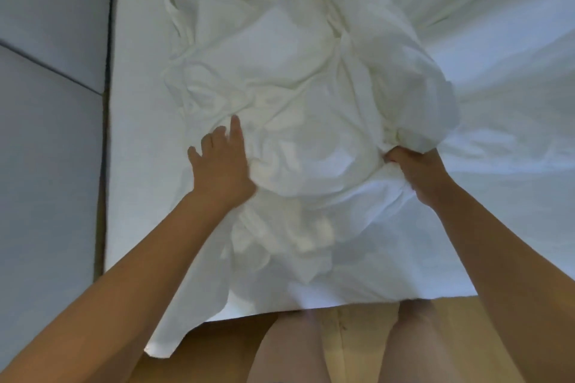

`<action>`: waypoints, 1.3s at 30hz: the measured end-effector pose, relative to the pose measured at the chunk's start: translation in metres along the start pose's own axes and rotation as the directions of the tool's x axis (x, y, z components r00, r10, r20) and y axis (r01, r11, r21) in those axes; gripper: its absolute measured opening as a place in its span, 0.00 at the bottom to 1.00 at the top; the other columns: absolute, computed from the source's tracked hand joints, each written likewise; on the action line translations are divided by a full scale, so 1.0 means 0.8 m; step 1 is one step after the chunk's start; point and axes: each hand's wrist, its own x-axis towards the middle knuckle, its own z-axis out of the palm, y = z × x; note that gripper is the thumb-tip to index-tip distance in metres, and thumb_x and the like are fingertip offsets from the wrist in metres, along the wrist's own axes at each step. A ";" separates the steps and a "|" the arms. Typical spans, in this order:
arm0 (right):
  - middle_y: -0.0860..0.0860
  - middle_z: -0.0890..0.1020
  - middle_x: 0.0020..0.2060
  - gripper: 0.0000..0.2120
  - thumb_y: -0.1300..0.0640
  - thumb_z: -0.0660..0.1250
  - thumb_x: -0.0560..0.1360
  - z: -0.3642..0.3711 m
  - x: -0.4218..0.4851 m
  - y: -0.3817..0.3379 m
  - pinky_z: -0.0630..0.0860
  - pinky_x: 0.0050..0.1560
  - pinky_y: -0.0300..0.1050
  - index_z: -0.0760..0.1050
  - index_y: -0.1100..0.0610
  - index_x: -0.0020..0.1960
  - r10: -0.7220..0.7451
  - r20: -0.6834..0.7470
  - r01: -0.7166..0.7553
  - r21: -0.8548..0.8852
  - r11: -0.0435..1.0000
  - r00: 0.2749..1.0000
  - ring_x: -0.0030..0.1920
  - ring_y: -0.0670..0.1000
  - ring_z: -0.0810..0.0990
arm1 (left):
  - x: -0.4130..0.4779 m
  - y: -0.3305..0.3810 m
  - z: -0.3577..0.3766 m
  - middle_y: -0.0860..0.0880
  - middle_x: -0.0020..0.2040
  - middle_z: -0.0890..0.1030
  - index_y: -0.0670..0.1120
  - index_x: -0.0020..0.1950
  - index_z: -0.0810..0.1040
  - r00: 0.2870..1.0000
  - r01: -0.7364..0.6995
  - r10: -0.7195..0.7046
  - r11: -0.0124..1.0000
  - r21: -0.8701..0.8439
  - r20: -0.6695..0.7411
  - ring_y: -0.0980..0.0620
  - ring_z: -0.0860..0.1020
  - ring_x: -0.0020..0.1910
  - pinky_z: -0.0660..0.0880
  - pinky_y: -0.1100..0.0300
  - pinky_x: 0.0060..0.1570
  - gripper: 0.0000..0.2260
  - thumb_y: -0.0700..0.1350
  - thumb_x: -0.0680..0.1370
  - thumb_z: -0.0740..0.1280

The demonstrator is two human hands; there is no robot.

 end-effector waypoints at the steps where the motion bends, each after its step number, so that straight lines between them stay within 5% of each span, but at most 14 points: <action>1: 0.49 0.83 0.43 0.11 0.64 0.71 0.67 -0.004 0.003 0.000 0.79 0.44 0.48 0.77 0.51 0.46 0.005 0.054 -0.005 0.008 1.000 0.999 0.44 0.52 0.82 | -0.007 0.030 0.004 0.42 0.76 0.51 0.45 0.77 0.37 0.998 -0.036 0.036 0.999 0.004 -0.042 0.42 0.51 0.75 0.50 0.40 0.70 0.49 0.53 0.70 0.69; 3: 0.48 0.84 0.41 0.12 0.64 0.71 0.67 -0.009 0.005 -0.002 0.79 0.43 0.46 0.77 0.51 0.47 0.011 0.168 -0.016 0.026 1.000 0.986 0.44 0.51 0.82 | -0.019 0.104 0.015 0.43 0.77 0.44 0.44 0.76 0.34 0.979 -0.186 0.188 0.982 0.035 -0.075 0.43 0.43 0.76 0.42 0.36 0.70 0.51 0.55 0.69 0.69; 5: 0.49 0.83 0.43 0.13 0.63 0.71 0.67 -0.015 0.006 -0.004 0.78 0.42 0.43 0.78 0.53 0.51 0.004 0.258 -0.010 0.021 1.000 0.966 0.45 0.51 0.82 | -0.018 0.176 0.025 0.40 0.77 0.46 0.40 0.76 0.37 0.964 -0.266 0.264 0.950 0.163 0.031 0.41 0.46 0.76 0.44 0.35 0.69 0.46 0.54 0.73 0.67; 7: 0.47 0.83 0.44 0.13 0.62 0.72 0.68 -0.023 0.010 -0.007 0.76 0.40 0.39 0.76 0.50 0.50 -0.033 0.331 0.030 0.014 0.999 0.943 0.45 0.49 0.81 | 0.007 0.218 0.020 0.38 0.73 0.60 0.38 0.75 0.52 0.966 -0.257 0.254 0.941 0.220 0.042 0.41 0.60 0.72 0.58 0.42 0.68 0.31 0.47 0.78 0.62; 9: 0.44 0.80 0.44 0.14 0.61 0.72 0.69 -0.032 0.014 -0.011 0.74 0.41 0.37 0.73 0.46 0.47 -0.063 0.367 0.057 0.028 0.998 0.928 0.45 0.44 0.79 | 0.035 0.227 -0.002 0.41 0.62 0.73 0.39 0.66 0.68 0.970 -0.228 0.239 0.959 0.170 -0.048 0.42 0.72 0.61 0.69 0.50 0.54 0.15 0.41 0.80 0.57; 12: 0.38 0.78 0.42 0.13 0.58 0.73 0.70 -0.039 0.012 -0.031 0.72 0.36 0.30 0.72 0.44 0.45 -0.121 0.367 0.091 0.097 0.991 0.923 0.42 0.36 0.77 | 0.046 0.200 -0.054 0.42 0.54 0.79 0.43 0.63 0.73 0.960 -0.196 0.212 0.975 0.103 -0.183 0.40 0.78 0.52 0.66 0.52 0.42 0.14 0.42 0.79 0.58; 16: 0.41 0.83 0.39 0.11 0.56 0.77 0.66 -0.112 0.024 -0.108 0.77 0.39 0.35 0.79 0.51 0.47 -0.208 0.232 0.165 0.189 0.968 0.950 0.40 0.39 0.82 | -0.002 0.143 -0.100 0.39 0.47 0.81 0.41 0.57 0.76 0.957 -0.049 0.041 0.999 -0.021 -0.286 0.37 0.78 0.47 0.68 0.52 0.41 0.12 0.39 0.74 0.63; 20: 0.44 0.84 0.37 0.08 0.57 0.77 0.64 -0.267 0.064 -0.160 0.75 0.49 0.46 0.81 0.54 0.41 -0.266 0.041 0.257 0.147 0.955 0.963 0.42 0.46 0.83 | -0.039 0.126 -0.096 0.40 0.45 0.80 0.41 0.50 0.75 0.965 0.114 -0.135 0.988 -0.104 -0.224 0.37 0.77 0.44 0.67 0.55 0.39 0.08 0.37 0.72 0.64; 25: 0.45 0.83 0.41 0.07 0.60 0.76 0.67 -0.297 0.096 -0.108 0.75 0.49 0.46 0.79 0.53 0.42 -0.150 0.021 0.151 -0.030 0.988 0.988 0.42 0.46 0.81 | -0.027 0.192 -0.089 0.45 0.53 0.78 0.45 0.59 0.72 0.996 0.084 -0.085 0.995 -0.062 -0.014 0.42 0.77 0.51 0.71 0.54 0.48 0.15 0.41 0.73 0.63; 27: 0.48 0.83 0.44 0.08 0.60 0.76 0.67 -0.289 0.107 -0.083 0.75 0.49 0.46 0.79 0.53 0.43 -0.089 0.022 0.089 -0.006 0.996 0.996 0.45 0.48 0.81 | -0.022 0.226 -0.093 0.47 0.61 0.72 0.48 0.68 0.65 0.995 0.032 -0.026 0.997 -0.064 0.093 0.45 0.73 0.59 0.70 0.52 0.55 0.25 0.46 0.72 0.66; 31: 0.49 0.84 0.45 0.09 0.59 0.75 0.67 -0.289 0.123 -0.062 0.76 0.47 0.47 0.79 0.52 0.45 -0.037 0.023 0.037 0.009 0.999 0.999 0.47 0.50 0.82 | -0.009 0.324 -0.091 0.47 0.76 0.41 0.50 0.75 0.32 0.952 -0.275 0.270 0.961 0.015 0.146 0.43 0.44 0.75 0.46 0.39 0.71 0.53 0.62 0.67 0.68; 33: 0.50 0.84 0.47 0.13 0.59 0.75 0.67 -0.291 0.126 -0.061 0.78 0.51 0.50 0.79 0.53 0.50 -0.048 0.054 0.046 0.025 0.999 0.997 0.50 0.52 0.82 | -0.005 0.392 -0.079 0.47 0.76 0.35 0.48 0.75 0.31 0.907 -0.408 0.410 0.912 -0.036 0.093 0.44 0.38 0.75 0.40 0.36 0.69 0.55 0.66 0.67 0.67; 36: 0.54 0.84 0.50 0.20 0.54 0.75 0.61 -0.295 0.130 -0.061 0.78 0.54 0.53 0.80 0.55 0.53 -0.066 0.112 0.059 0.065 0.996 0.991 0.51 0.55 0.82 | 0.020 0.473 -0.058 0.38 0.76 0.46 0.38 0.76 0.39 0.929 -0.370 0.369 0.926 0.073 0.035 0.39 0.50 0.75 0.53 0.37 0.69 0.47 0.58 0.73 0.67; 39: 0.55 0.84 0.51 0.23 0.53 0.77 0.61 -0.297 0.140 -0.052 0.78 0.56 0.54 0.79 0.57 0.54 -0.027 0.155 0.009 0.121 0.993 0.988 0.53 0.55 0.82 | 0.065 0.494 -0.056 0.40 0.64 0.70 0.37 0.70 0.61 0.938 -0.337 0.341 0.939 0.072 -0.054 0.42 0.72 0.62 0.72 0.50 0.55 0.22 0.42 0.78 0.61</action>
